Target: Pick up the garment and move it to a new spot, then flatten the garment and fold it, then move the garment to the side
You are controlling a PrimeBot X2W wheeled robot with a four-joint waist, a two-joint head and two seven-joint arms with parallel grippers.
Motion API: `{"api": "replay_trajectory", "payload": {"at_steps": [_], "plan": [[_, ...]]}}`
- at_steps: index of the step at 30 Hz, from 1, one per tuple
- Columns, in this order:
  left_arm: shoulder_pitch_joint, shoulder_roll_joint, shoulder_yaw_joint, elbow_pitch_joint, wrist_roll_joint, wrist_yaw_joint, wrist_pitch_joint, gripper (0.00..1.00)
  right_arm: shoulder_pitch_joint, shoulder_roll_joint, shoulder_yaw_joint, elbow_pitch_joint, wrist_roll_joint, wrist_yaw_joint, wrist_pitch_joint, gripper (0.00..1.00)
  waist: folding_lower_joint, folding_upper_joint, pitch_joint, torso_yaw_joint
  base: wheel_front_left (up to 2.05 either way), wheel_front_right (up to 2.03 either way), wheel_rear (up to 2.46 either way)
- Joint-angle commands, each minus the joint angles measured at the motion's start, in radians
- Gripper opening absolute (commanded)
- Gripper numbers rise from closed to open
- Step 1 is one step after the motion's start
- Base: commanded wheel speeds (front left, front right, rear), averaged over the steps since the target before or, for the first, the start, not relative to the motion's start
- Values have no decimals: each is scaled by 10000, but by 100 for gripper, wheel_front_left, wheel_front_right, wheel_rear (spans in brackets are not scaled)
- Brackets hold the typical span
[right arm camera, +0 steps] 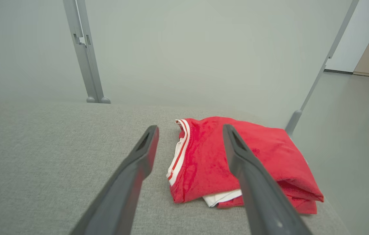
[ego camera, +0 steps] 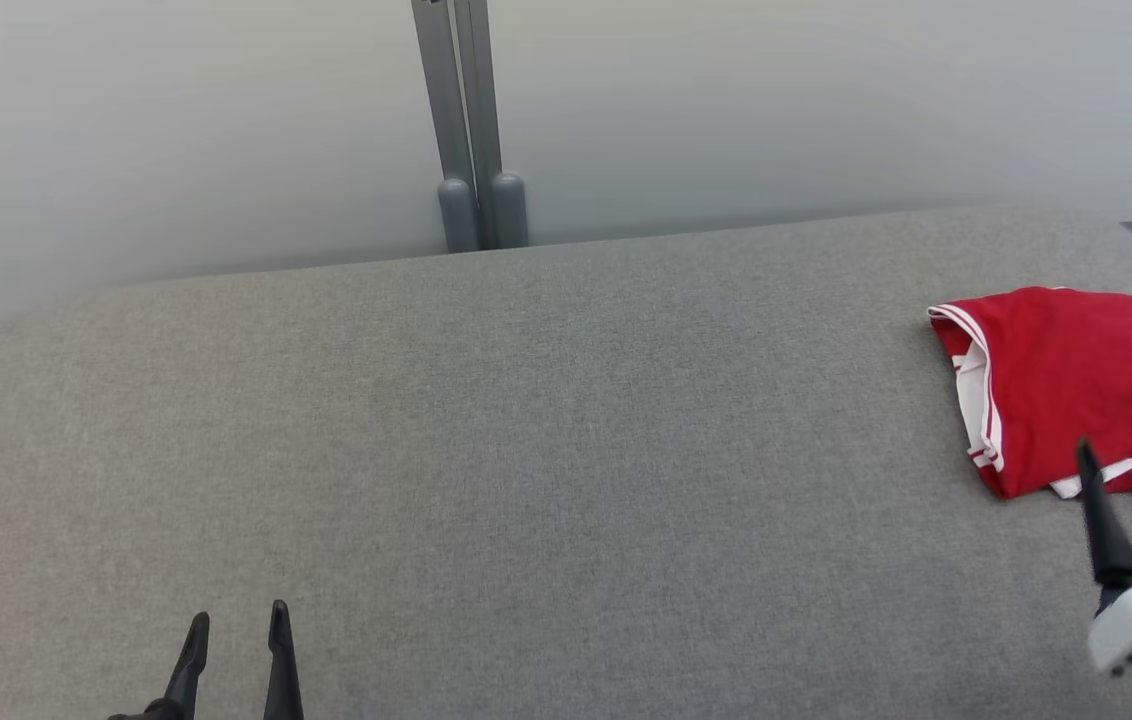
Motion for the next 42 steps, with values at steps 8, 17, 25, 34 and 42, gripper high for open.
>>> {"api": "replay_trajectory", "payload": {"at_steps": [8,17,25,34,42], "plan": [[-333,17,214,721,328,-241,3,100,1640,2702,-67,-357,-2085,0,-626,100,0,-1,-341,30,0,0,0],[-412,17,154,1034,169,-294,3,100,2315,3734,149,-1075,-2731,0,-631,100,0,-1,-405,39,0,0,0],[-278,0,-11,1141,74,-351,2,0,2218,3835,136,-1129,-2715,0,-596,0,0,-1,-430,36,0,0,0],[-347,-37,86,1522,-775,-371,275,0,2094,3899,95,-704,-1737,0,-357,0,0,-1,-408,18,0,0,0],[-636,-31,188,1428,-2200,-397,641,0,1778,3914,-16,-639,-171,0,31,0,0,-1,-367,-23,0,0,0]]}}
